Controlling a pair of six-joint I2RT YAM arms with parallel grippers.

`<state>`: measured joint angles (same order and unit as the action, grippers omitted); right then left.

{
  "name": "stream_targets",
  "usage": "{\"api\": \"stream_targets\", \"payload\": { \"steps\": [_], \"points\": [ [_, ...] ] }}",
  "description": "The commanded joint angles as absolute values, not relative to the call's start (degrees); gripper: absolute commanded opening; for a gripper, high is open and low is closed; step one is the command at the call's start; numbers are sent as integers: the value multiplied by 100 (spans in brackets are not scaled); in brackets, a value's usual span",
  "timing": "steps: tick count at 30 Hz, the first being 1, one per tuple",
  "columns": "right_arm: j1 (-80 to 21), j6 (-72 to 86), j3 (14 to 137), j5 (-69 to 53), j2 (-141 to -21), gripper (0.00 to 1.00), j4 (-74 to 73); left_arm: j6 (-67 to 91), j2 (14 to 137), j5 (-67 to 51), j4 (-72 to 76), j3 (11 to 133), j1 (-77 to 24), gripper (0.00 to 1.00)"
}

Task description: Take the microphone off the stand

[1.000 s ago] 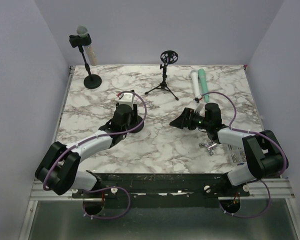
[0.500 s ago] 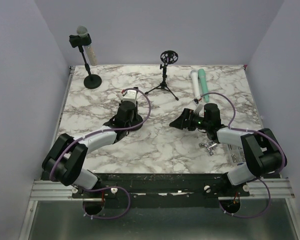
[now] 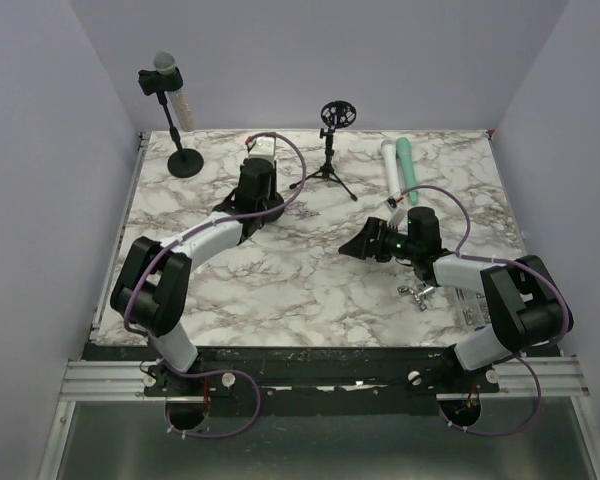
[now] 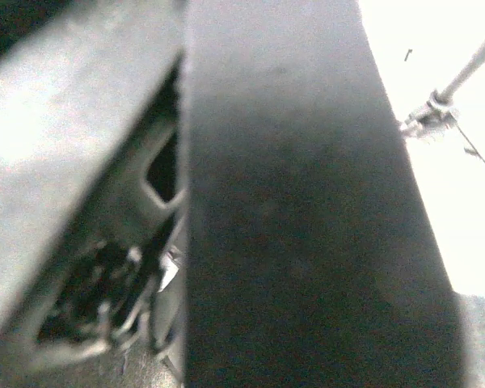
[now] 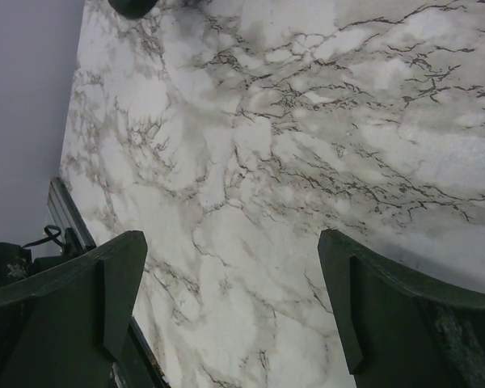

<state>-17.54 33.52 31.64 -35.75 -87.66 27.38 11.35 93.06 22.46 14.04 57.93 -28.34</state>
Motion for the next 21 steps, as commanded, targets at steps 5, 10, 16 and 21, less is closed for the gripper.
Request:
{"api": "stream_targets", "payload": {
  "steps": [5, 10, 16, 21],
  "points": [
    [-1766, 3278, 3148, -3524, -8822, 96, 2829, 806, 10438, 1534, 950, 7854, -2155, 0],
    [-1767, 3287, 3172, -3542, -8918, 96, 2887, 640, 11183, 1437, 625, 8769, -2087, 0],
    [-1766, 3275, 3190, -3520, -9056, 96, 2936, 578, 11922, 1209, 85, 9853, -1996, 0],
    [-1767, 3261, 3236, -3522, -9171, 96, 2936, 596, 12324, 968, -745, 10635, -1977, 0]
  ]
}}
